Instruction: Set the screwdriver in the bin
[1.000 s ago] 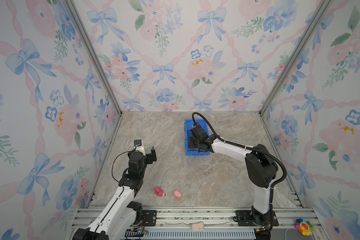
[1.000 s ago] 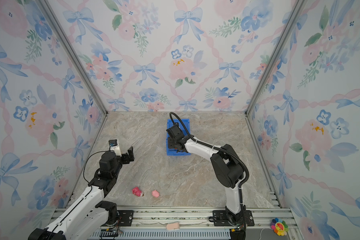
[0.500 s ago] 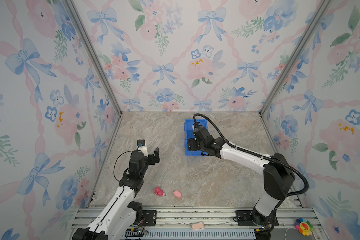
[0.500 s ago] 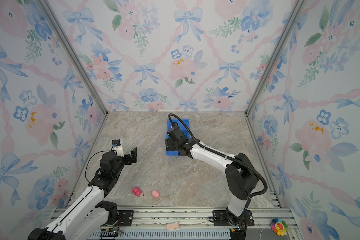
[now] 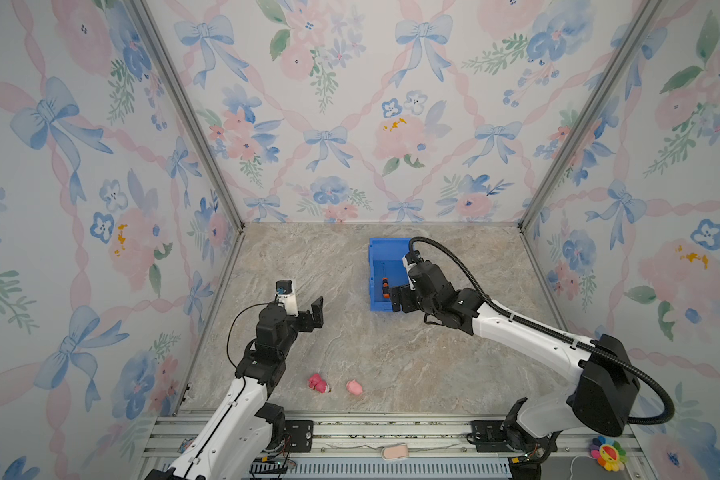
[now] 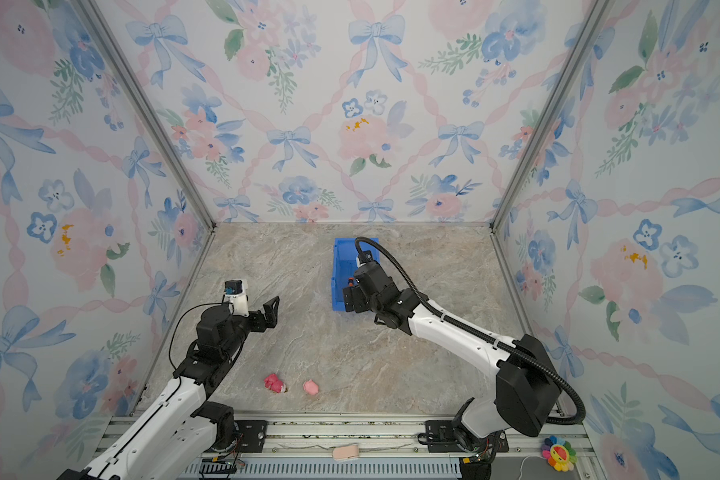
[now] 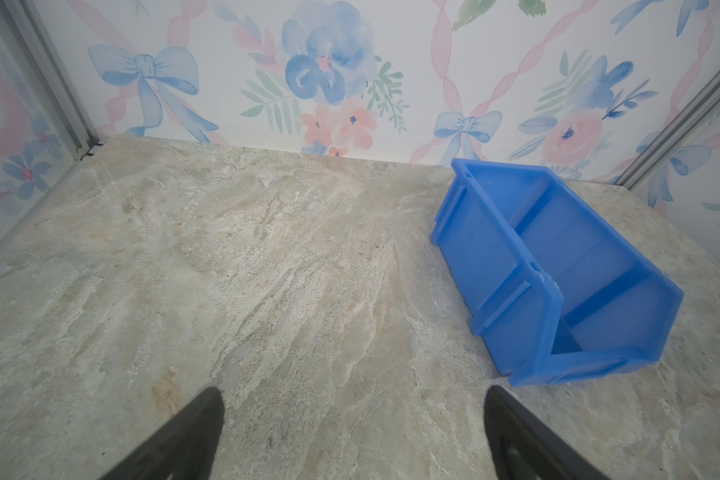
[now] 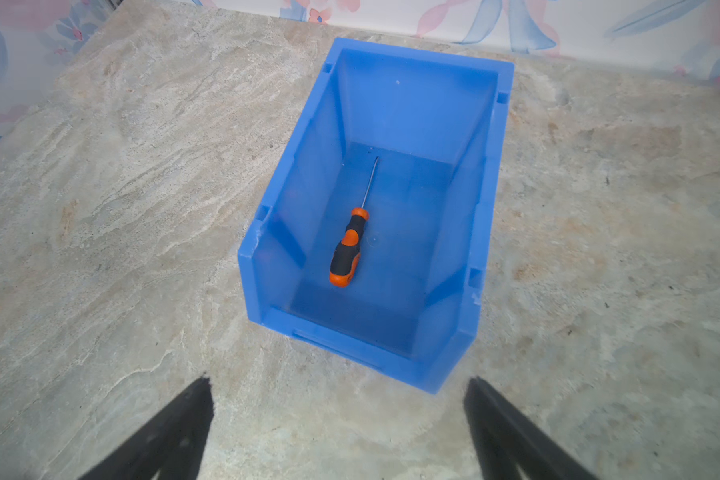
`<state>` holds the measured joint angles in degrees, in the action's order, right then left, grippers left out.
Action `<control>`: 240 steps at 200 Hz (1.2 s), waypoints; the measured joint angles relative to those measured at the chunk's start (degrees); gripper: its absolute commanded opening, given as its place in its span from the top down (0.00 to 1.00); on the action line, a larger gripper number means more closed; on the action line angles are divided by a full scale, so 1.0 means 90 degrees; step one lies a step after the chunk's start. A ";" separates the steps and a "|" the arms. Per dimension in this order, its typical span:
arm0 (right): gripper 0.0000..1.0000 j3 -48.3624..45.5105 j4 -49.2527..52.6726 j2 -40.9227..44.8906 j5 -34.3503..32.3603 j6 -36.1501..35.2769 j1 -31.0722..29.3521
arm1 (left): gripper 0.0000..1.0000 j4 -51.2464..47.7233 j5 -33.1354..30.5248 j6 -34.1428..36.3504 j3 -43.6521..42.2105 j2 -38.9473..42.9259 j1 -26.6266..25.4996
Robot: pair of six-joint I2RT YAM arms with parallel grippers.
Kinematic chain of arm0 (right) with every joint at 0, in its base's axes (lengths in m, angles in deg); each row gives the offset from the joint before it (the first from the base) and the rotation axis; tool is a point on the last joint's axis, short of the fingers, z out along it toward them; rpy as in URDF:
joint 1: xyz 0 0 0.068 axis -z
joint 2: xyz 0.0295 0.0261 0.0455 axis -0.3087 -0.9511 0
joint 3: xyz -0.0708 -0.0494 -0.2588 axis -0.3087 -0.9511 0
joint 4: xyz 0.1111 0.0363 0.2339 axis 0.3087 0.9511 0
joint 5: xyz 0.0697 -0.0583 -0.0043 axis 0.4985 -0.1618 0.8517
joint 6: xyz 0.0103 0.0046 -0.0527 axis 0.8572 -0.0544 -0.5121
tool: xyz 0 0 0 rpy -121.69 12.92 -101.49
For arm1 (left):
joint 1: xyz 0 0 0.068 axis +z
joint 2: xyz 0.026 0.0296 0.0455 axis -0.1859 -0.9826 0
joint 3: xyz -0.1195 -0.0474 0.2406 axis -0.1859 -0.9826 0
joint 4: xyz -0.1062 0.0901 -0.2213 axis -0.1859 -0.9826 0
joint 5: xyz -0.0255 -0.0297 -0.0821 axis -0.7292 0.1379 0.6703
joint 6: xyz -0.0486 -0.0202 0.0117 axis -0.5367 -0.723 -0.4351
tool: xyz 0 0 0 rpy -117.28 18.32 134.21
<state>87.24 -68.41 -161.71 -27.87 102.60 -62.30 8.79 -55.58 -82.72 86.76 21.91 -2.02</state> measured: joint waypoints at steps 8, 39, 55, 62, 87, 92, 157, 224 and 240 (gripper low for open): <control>0.03 -0.0097 0.0034 0.0100 0.0027 -0.0036 0.0095 | 0.02 -0.0085 -0.0022 0.0015 0.0000 0.0000 0.0000; 0.03 -0.0634 0.0155 0.0801 0.0027 -0.0177 0.0607 | 0.02 -0.0272 -0.0323 0.0107 0.0002 0.0000 0.0000; 0.03 -0.0826 0.0306 0.1222 0.0114 -0.0248 0.0988 | 0.02 -0.0379 -0.0454 0.0044 0.0015 0.0000 0.0012; 0.03 -0.0916 0.0335 0.1418 0.0194 -0.0291 0.1202 | 0.02 -0.0444 -0.0481 0.0019 0.0022 0.0000 0.0012; 0.03 -0.1350 0.0379 0.2254 0.0559 -0.0493 0.2120 | 0.02 -0.0656 -0.0529 -0.0032 0.0039 0.0192 0.0012; 0.03 -0.1430 0.0391 0.2414 0.0644 -0.0534 0.2302 | 0.02 -0.0668 -0.0566 -0.0032 0.0039 0.0272 0.0012; 0.03 -0.2302 0.0197 0.3084 0.1258 -0.1018 0.3531 | 0.02 -0.0646 -0.1314 -0.0396 -0.0070 0.0447 0.0056; 0.03 -0.3898 -0.0610 0.4262 0.0631 -0.1331 0.3570 | 0.02 -0.0733 -0.1236 0.0384 -0.0549 0.0867 0.0058; 0.03 -0.4041 -0.0787 0.4384 0.0476 -0.1462 0.3575 | 0.02 -0.0682 -0.1241 0.0627 -0.0627 0.0894 0.0087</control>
<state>50.87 -75.49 -122.26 -23.58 89.45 -30.13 2.64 -66.75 -77.08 81.12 29.95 -1.23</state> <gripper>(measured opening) 0.968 0.979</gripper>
